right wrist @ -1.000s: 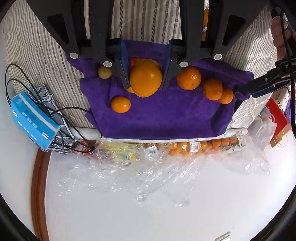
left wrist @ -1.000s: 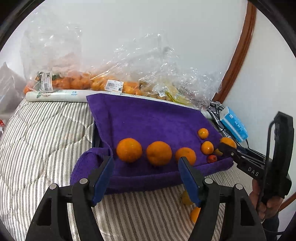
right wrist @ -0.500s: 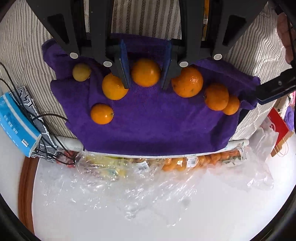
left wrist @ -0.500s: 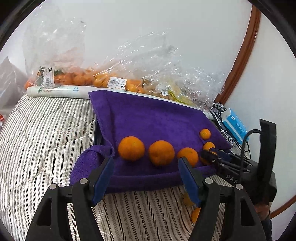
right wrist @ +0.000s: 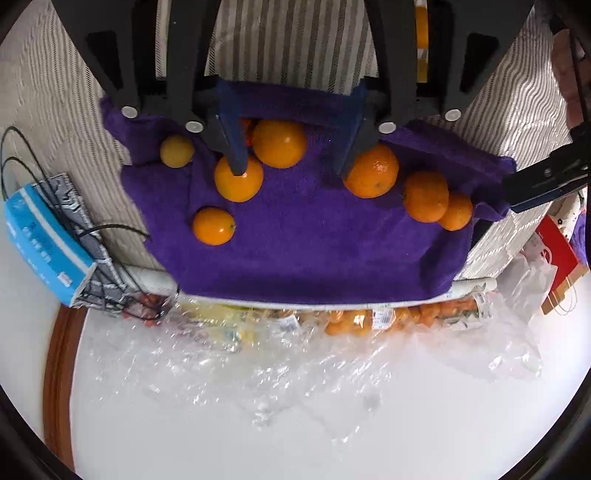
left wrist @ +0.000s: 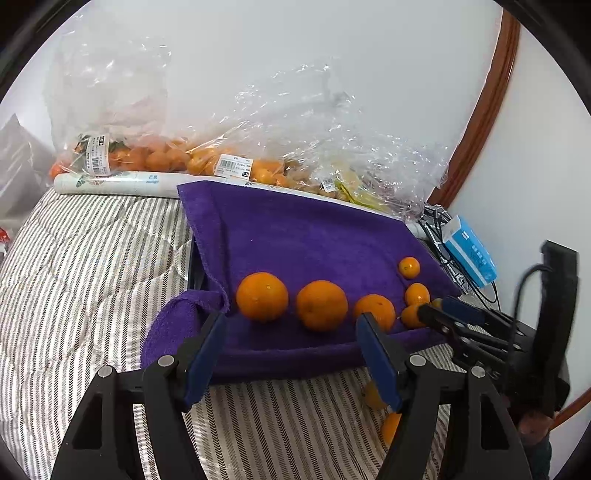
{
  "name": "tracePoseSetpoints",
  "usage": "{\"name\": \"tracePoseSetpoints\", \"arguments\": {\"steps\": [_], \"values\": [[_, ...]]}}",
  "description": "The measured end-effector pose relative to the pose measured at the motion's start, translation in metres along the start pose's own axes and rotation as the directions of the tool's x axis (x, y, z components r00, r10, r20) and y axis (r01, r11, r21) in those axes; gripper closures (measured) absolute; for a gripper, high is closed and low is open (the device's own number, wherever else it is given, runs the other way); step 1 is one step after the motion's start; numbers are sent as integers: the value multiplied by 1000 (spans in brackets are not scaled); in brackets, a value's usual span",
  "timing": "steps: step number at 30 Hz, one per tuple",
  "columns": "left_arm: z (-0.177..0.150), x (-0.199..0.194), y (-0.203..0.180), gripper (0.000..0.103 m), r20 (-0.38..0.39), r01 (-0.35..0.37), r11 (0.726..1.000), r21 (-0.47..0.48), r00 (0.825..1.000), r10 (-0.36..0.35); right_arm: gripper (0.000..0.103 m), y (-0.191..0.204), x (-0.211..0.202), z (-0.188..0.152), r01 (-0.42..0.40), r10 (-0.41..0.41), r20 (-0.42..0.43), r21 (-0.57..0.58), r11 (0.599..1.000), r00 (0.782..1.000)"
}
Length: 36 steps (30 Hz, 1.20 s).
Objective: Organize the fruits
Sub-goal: 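Release the orange onto the towel with the right gripper and open it, then grasp another orange from the bed with the right gripper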
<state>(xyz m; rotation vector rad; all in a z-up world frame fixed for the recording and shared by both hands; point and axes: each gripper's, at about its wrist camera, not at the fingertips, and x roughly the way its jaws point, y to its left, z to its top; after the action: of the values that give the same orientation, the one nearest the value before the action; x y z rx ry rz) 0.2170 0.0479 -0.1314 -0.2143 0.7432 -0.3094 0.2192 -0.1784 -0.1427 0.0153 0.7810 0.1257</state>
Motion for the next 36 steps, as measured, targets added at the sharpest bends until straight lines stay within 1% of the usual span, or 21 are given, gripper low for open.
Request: {"name": "tracePoseSetpoints", "arguments": {"steps": [2,3,7,10,17,20,24,33,36], "values": [[0,-1,-1,33,4,0,1000,1,1000,0,46,3,-12,-2,9,-9,8,-11,1000,1000],[0,-2,-1,33,9,-3,1000,4,1000,3,45,4,-17,-3,14,-14,13,-16,1000,1000],[-1,-3,-4,33,21,-30,999,19,999,30,39,9,-38,-11,30,-29,34,-25,999,999],[-1,-6,-6,33,34,-31,999,28,999,30,39,13,-47,-18,36,-36,29,-29,999,999],[-3,-8,-6,33,53,-66,997,44,997,64,39,18,-62,-37,31,-32,25,29,999,999],[-4,-7,-3,33,49,-71,997,39,996,69,39,21,-64,-43,31,-31,9,28,999,999],[-3,-10,0,33,56,-66,997,26,996,65,39,27,-63,-53,7,-6,-22,24,1000,1000],[0,-13,7,33,62,-42,999,-17,997,43,39,46,-43,-72,-31,29,-85,-17,999,996],[0,-15,9,33,69,-29,999,-24,997,30,39,51,-40,-74,-55,53,-86,-21,998,995]]}}
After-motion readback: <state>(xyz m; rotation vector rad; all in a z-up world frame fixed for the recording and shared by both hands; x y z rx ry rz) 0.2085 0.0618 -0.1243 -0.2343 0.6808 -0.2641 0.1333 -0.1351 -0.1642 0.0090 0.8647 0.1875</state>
